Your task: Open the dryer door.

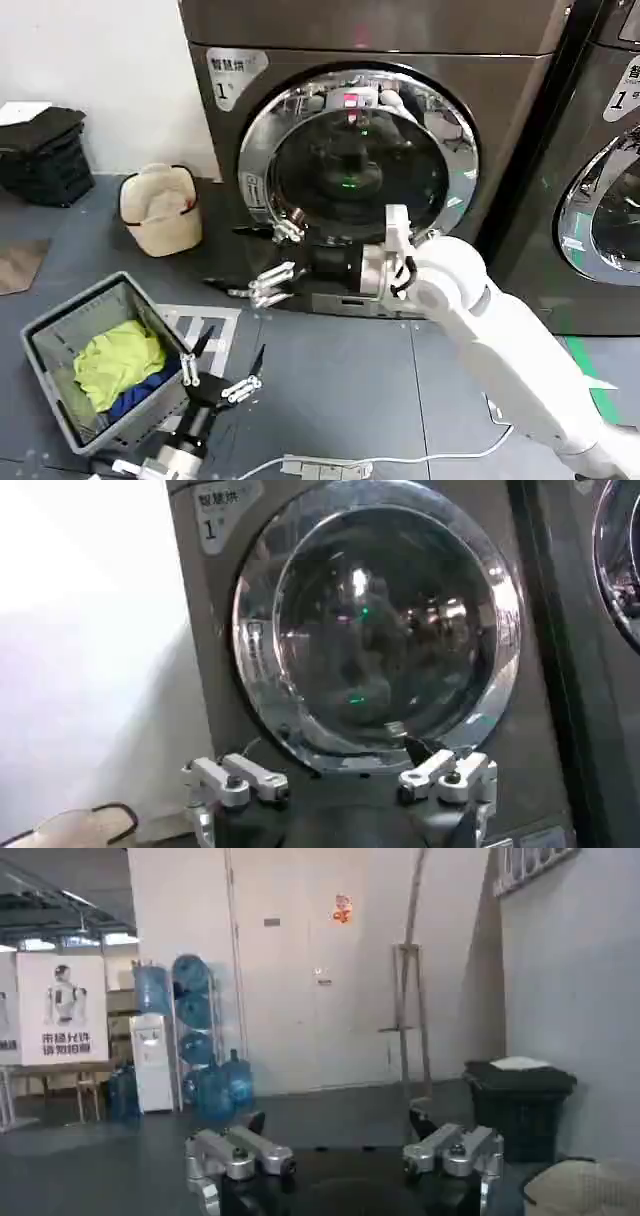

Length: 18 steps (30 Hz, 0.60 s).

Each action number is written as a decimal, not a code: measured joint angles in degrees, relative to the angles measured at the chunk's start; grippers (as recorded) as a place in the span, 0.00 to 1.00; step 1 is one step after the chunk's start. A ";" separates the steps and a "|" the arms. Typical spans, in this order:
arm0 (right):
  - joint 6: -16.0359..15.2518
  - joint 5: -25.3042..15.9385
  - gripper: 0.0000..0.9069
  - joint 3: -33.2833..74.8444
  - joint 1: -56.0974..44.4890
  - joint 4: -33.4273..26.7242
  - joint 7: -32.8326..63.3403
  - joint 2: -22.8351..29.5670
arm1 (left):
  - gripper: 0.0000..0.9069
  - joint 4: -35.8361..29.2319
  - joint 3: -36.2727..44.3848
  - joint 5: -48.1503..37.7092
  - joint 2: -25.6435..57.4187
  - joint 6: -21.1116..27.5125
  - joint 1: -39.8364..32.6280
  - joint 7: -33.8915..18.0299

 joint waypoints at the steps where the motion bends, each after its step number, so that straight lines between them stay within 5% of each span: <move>1: 0.18 -0.38 1.00 0.16 -0.17 -0.04 -0.09 -0.05 | 1.00 -0.01 0.01 0.01 -0.01 0.00 0.02 0.01; 18: 5.50 -8.05 1.00 4.23 -5.32 -2.43 0.05 -2.59 | 1.00 0.04 0.09 0.09 0.47 0.15 -0.33 0.03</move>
